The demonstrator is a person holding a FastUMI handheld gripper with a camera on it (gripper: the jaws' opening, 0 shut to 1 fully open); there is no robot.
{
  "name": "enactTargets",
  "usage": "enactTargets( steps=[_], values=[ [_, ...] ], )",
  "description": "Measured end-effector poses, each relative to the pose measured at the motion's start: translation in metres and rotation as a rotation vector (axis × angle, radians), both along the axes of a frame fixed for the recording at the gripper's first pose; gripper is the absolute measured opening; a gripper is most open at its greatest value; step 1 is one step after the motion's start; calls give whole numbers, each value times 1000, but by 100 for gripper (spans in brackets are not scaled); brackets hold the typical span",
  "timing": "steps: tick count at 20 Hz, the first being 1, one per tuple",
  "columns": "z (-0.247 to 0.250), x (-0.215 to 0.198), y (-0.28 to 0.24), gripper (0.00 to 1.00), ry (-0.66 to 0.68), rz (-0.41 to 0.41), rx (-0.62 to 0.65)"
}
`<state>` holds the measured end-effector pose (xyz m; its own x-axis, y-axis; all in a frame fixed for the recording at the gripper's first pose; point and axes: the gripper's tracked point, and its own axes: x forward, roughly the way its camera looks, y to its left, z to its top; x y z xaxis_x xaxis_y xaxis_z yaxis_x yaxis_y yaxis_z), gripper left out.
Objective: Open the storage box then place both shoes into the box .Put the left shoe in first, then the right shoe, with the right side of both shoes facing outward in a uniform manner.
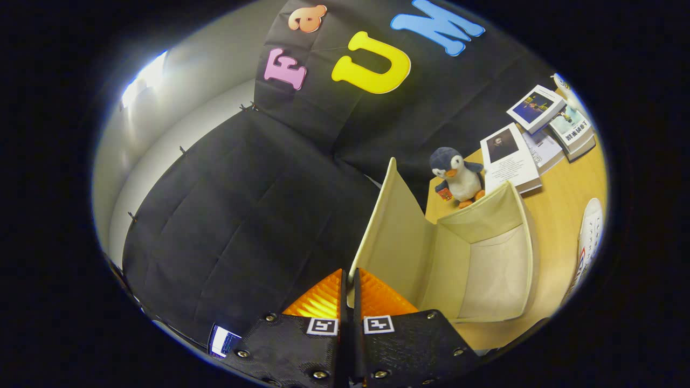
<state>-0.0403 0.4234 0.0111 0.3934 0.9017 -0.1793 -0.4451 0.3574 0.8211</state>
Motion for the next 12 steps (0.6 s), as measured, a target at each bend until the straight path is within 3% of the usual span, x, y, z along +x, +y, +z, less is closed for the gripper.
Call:
enactTargets(
  steps=[11,12],
  values=[
    [-3,-17,69,4,-110,138,-115],
    [-7,-15,59,26,-145,130,-156]
  ],
)
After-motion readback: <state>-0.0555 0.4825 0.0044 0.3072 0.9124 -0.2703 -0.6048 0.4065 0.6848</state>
